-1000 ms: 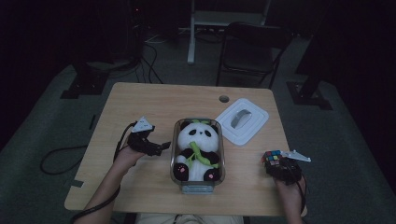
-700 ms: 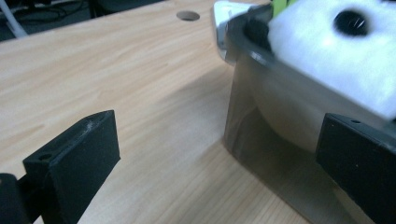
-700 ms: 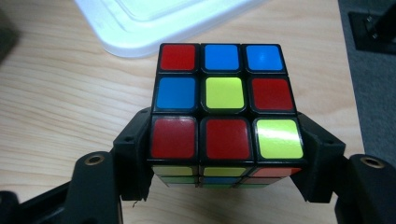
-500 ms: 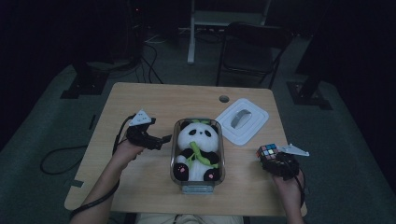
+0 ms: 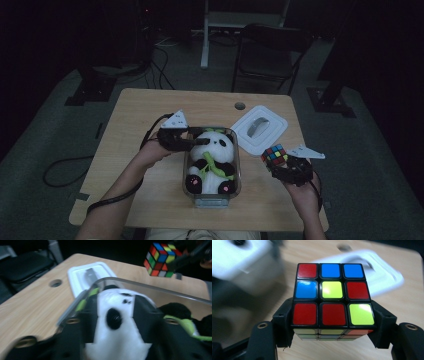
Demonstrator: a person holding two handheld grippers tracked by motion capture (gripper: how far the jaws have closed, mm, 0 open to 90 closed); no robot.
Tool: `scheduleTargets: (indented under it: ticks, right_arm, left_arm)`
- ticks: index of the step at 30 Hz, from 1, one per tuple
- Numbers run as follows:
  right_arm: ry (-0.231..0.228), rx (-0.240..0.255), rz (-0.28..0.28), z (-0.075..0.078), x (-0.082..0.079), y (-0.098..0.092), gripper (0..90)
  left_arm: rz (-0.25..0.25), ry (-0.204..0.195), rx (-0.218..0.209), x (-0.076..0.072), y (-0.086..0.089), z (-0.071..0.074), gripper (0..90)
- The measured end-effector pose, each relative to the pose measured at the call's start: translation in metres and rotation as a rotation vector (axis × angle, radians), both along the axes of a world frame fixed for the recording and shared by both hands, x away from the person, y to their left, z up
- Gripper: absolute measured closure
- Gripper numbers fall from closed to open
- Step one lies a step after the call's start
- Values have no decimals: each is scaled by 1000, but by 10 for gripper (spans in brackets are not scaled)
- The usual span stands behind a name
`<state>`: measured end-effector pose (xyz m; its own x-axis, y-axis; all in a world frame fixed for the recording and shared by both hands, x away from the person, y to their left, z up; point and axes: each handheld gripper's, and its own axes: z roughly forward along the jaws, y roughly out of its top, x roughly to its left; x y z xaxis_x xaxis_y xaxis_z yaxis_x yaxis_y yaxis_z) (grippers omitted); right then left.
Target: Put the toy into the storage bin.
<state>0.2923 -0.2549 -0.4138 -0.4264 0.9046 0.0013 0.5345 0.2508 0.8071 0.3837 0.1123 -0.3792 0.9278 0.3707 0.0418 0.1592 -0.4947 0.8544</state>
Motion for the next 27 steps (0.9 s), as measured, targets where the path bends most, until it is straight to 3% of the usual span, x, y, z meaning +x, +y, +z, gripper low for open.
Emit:
scheduleTargets:
  ticks: [3,5,8,15,18,20,22,23,27]
  right_arm:
    - [-36,2,87,21,-3,17,338]
    - [-52,-4,134,30,-5,28,338]
    - [-68,0,208,40,-8,45,338]
    - [-61,8,321,42,-10,73,338]
    - [-56,16,345,42,-11,79,338]
    - [-50,14,375,42,-12,85,338]
    - [-45,17,386,42,-12,87,338]
    - [-29,16,436,42,-14,95,338]
    - [8,-1,507,39,-16,108,338]
  left_arm:
    - [-37,31,48,2,-14,-3,727]
    - [-40,72,98,6,-22,-7,759]
    - [-27,100,104,10,-25,-9,773]
    - [-3,152,199,17,-34,-25,834]
    - [-9,136,226,17,-38,-24,830]
    - [1,130,225,17,-38,-23,800]
    - [21,126,222,17,-37,-22,678]
    - [60,140,189,19,-32,-21,606]
    - [81,161,148,17,-22,-21,475]
